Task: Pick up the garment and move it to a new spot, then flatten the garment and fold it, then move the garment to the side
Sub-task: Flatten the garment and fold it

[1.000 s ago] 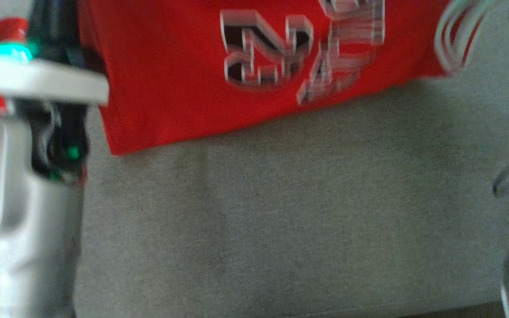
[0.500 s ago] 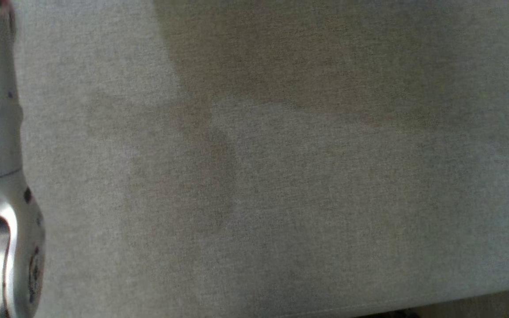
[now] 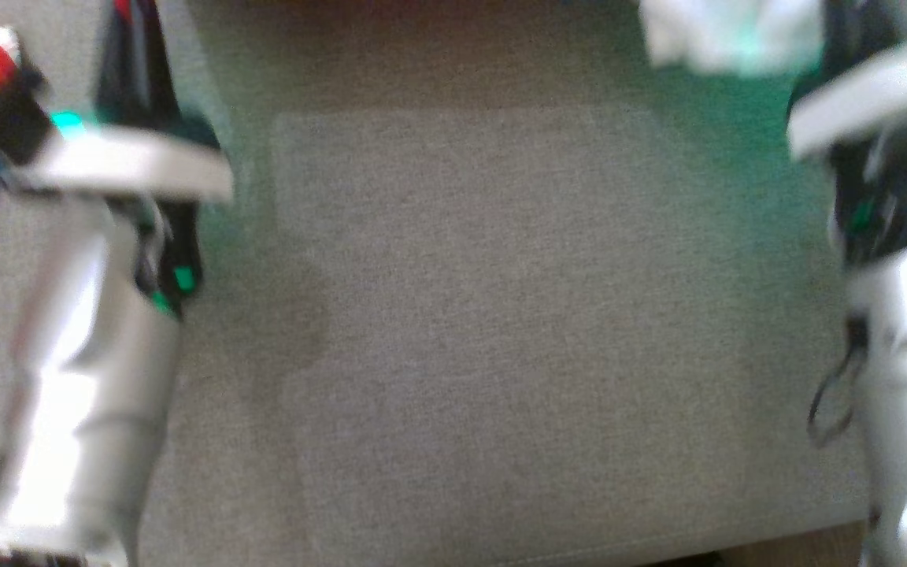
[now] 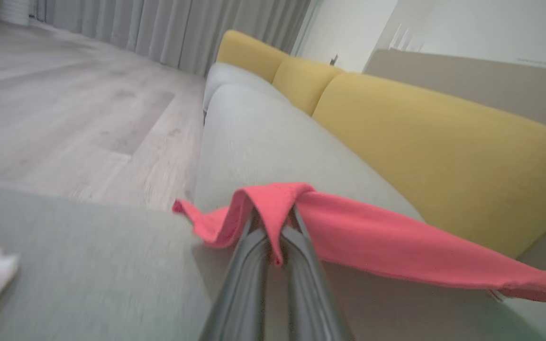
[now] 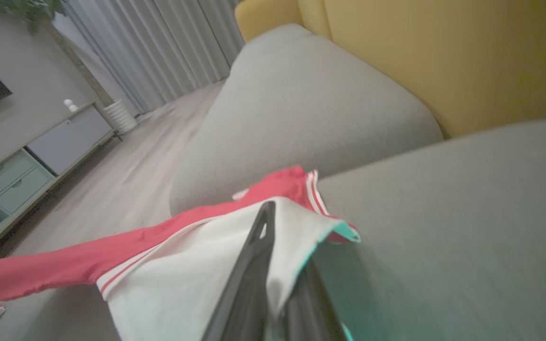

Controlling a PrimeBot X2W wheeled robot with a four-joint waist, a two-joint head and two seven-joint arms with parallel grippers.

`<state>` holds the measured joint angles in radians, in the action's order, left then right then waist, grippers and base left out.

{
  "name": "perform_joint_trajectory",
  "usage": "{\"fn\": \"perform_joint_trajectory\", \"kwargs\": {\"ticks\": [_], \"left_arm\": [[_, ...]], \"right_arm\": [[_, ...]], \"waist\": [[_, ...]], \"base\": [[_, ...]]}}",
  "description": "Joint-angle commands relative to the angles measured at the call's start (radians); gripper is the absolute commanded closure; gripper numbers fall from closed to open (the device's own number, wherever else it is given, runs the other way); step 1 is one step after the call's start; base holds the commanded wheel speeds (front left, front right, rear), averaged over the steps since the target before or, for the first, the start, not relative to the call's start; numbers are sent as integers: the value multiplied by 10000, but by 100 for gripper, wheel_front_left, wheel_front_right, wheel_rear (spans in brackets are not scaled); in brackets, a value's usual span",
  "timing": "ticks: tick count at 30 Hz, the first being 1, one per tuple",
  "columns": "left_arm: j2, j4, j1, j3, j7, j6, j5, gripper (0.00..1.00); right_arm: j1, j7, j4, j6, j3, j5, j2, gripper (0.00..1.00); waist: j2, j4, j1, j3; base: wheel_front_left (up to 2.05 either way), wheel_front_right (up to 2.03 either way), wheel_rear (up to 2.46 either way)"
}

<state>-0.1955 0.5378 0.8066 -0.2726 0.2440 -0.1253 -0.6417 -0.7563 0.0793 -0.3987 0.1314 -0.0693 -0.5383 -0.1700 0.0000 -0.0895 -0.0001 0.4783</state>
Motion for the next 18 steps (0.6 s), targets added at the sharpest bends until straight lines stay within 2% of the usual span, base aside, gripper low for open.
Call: {"fn": "perform_joint_trajectory", "kwargs": {"ticks": [1,7,13,18], "left_arm": [[-288,-173,-106,164,102,-50,-60,100],[-12,403,-2256,218,169,-52,-325,100],[319,-500,-4447,666,175,63,-258,100],[505,-1640,-6102,530,9,482,-249,100]], "right_arm": [[321,163,523,-7,75,-66,182,100],[3627,1691,2010,-7,645,321,623,100],[6286,3516,4088,-7,1488,820,942,100],[7733,5030,5770,-7,1995,1120,1126,100]], "waist": [[0,17,1,-260],[0,196,1,-1133],[0,347,1,-1976],[0,457,1,-2321]], "base": [[0,0,0],[0,0,0],[0,0,0],[0,0,0]]}}
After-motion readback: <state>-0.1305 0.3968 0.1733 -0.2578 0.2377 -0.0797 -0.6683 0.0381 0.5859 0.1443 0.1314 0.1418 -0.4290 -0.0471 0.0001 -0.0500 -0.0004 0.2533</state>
